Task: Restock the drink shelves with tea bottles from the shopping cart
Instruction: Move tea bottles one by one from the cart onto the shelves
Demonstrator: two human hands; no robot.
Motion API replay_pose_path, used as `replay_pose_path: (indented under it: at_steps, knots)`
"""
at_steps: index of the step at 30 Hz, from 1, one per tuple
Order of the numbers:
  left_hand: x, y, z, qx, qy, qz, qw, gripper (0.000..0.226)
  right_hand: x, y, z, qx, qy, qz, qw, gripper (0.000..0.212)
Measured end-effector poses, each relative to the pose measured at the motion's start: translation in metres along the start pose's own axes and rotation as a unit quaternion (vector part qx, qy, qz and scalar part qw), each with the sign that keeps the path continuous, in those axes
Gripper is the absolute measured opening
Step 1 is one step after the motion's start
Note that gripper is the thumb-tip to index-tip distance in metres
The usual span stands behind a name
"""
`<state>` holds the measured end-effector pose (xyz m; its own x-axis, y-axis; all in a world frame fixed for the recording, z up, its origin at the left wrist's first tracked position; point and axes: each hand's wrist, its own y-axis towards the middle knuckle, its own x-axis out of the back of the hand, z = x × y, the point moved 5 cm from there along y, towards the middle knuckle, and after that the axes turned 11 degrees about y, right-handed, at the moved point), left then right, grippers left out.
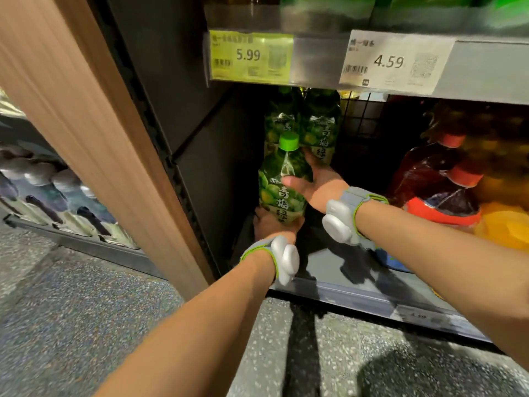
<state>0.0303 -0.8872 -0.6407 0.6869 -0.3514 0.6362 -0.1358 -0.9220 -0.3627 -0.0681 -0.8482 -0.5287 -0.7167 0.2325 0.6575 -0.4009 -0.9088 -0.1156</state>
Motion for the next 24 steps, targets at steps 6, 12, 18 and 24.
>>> replay_pose_path:
  at_steps: [6,12,18,24]
  knots:
    - [0.000,0.017,-0.009,-0.035,0.001,-0.078,0.996,0.076,-0.003,0.033,-0.002,0.035,0.066,-0.047,0.996,0.075]
    - [-0.007,0.049,-0.003,-0.077,-0.034,-0.074,0.994,0.067,-0.003,0.074,0.000,0.050,0.102,-0.060,0.992,0.072]
    - [-0.013,0.074,-0.013,-0.135,-0.068,-0.133,0.980,0.073,-0.005,0.101,0.000,0.067,0.128,-0.097,0.985,0.072]
    - [-0.019,0.096,-0.024,-0.145,-0.080,-0.137,0.977,0.073,-0.006,0.125,-0.004,0.072,0.153,-0.104,0.980,0.070]
